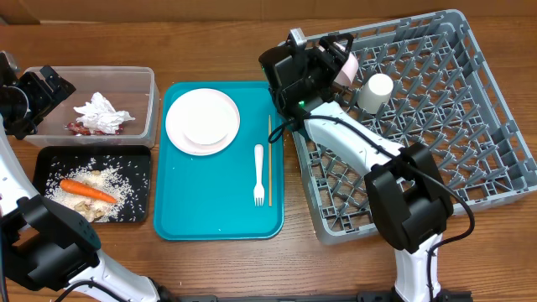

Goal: Sort waste into correct bins and load items into the dishwasher rack

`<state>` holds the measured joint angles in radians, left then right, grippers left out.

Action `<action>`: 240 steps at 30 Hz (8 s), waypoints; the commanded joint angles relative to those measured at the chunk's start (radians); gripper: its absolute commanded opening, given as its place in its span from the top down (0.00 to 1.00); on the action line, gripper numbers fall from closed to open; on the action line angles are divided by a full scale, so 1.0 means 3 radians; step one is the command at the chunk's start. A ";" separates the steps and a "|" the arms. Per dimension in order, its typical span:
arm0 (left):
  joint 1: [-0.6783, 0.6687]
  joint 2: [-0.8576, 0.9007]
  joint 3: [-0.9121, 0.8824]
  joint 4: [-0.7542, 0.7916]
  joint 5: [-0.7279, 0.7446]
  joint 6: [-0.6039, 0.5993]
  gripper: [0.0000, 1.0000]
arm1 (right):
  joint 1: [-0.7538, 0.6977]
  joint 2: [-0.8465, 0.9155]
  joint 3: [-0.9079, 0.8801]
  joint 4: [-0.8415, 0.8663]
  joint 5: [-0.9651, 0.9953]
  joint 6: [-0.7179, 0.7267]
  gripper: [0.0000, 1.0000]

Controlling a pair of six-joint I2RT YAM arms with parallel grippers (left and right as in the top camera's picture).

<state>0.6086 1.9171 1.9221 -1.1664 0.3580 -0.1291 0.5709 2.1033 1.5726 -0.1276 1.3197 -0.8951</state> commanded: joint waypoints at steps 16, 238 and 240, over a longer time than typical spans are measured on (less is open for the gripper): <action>-0.0010 0.0023 -0.0006 0.0000 -0.0009 -0.0031 0.00 | 0.0510 0.0003 -0.0005 0.0017 0.0575 0.0008 0.00; -0.0023 0.0023 -0.0006 -0.0001 -0.0009 -0.0031 0.00 | -0.0378 -0.0557 -0.0745 -0.0037 -0.3465 0.3958 0.92; -0.0023 0.0023 -0.0006 0.0000 -0.0009 -0.0031 0.00 | -0.0376 -0.0557 -0.0744 -0.0013 -0.3465 0.3958 0.92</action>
<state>0.6086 1.9171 1.9221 -1.1664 0.3584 -0.1291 0.4709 1.9556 1.3182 -0.1761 0.2520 0.2958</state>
